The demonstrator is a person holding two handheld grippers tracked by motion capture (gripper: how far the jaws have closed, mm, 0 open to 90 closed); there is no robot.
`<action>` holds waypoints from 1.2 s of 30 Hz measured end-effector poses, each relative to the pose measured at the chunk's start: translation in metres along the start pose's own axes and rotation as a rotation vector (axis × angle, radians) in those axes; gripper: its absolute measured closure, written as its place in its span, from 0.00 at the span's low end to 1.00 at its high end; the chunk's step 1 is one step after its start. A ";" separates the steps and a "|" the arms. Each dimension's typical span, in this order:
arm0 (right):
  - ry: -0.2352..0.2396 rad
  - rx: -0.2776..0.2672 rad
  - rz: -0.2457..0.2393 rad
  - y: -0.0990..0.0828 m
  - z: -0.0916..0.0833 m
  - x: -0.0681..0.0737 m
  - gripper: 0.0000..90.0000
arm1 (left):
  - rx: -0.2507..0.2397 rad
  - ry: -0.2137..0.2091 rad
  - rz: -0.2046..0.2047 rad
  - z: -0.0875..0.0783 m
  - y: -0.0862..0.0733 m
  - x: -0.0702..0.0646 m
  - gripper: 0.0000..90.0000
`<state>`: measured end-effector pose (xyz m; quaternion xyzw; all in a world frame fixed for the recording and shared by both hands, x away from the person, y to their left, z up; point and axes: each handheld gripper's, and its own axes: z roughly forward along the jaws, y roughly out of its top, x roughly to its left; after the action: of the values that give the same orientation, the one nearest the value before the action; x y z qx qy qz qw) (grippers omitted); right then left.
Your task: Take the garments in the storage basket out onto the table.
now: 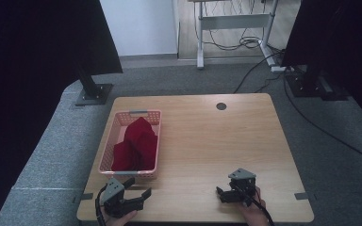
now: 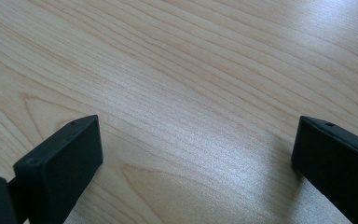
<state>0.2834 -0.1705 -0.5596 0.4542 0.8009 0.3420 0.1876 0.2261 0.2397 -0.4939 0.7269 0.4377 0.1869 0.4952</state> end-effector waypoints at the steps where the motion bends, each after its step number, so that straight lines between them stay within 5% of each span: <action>1: 0.000 0.000 0.000 0.000 0.000 0.000 0.02 | -0.003 0.000 -0.003 0.000 0.000 0.001 0.19; 36: 0.000 0.000 0.000 0.000 0.000 0.000 0.02 | 0.038 -0.003 -0.025 0.008 -0.005 0.006 0.20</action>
<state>0.2835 -0.1704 -0.5596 0.4541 0.8010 0.3422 0.1875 0.2326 0.2405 -0.5032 0.7310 0.4493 0.1712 0.4841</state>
